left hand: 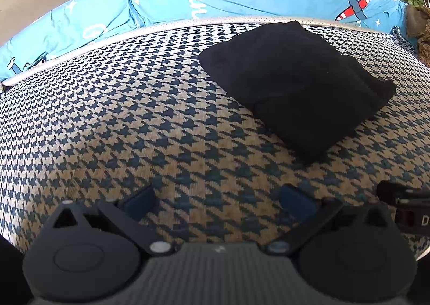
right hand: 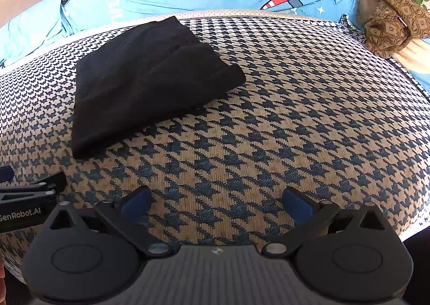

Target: Fold clothes

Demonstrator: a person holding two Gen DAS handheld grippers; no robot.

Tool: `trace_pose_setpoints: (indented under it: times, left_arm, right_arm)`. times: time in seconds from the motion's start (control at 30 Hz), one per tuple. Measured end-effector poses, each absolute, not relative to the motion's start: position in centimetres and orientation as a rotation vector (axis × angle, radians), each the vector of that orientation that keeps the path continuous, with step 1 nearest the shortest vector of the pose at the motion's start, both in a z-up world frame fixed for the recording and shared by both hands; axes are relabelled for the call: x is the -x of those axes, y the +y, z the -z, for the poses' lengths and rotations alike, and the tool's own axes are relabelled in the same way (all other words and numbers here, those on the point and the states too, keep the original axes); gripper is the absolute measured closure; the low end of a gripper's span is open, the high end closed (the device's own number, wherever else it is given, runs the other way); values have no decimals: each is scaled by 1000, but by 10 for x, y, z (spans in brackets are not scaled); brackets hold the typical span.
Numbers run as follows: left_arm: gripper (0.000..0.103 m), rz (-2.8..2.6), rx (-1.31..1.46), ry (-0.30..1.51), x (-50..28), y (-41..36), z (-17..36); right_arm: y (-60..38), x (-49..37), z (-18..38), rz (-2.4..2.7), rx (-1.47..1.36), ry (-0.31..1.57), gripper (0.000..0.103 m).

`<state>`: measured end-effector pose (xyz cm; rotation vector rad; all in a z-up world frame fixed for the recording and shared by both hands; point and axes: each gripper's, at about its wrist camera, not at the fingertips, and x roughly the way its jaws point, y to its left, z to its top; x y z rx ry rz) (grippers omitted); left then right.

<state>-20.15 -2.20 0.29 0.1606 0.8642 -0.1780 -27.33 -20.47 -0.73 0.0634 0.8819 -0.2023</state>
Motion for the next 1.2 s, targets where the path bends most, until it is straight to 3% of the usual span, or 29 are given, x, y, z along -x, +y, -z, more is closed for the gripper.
trace_pose_setpoints:
  times: [1.2]
  left_arm:
    - [0, 207, -115, 905, 192, -14, -10]
  right_arm:
    - [-218, 271, 1, 173, -134, 867, 0]
